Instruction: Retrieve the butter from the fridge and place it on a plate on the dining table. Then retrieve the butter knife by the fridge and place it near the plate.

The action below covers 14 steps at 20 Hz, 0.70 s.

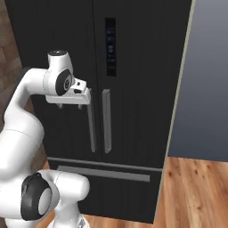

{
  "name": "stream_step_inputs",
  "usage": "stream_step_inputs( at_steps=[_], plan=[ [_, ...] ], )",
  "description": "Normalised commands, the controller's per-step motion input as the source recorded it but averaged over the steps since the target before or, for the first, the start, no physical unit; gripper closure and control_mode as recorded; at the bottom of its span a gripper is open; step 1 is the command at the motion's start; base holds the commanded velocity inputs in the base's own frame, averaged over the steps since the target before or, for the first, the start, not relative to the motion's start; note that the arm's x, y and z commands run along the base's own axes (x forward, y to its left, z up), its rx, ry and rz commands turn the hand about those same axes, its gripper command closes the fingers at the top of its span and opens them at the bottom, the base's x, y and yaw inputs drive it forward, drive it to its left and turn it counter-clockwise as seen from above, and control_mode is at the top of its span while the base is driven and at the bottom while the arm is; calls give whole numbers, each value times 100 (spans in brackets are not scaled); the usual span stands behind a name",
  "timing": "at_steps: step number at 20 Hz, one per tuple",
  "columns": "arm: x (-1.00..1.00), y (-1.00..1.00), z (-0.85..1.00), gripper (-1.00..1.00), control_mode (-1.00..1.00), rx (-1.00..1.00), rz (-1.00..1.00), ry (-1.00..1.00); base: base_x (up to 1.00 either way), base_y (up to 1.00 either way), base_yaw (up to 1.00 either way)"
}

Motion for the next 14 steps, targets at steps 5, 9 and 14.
stream_step_inputs(
  at_steps=[5,9,14],
  plan=[
    [0,0,0,-100,100,0,0,0,-24,-10,-12],
    [0,0,0,-100,100,0,0,0,-1,-32,-4],
    [0,0,0,-100,100,0,0,0,0,-40,-2]
  ],
)
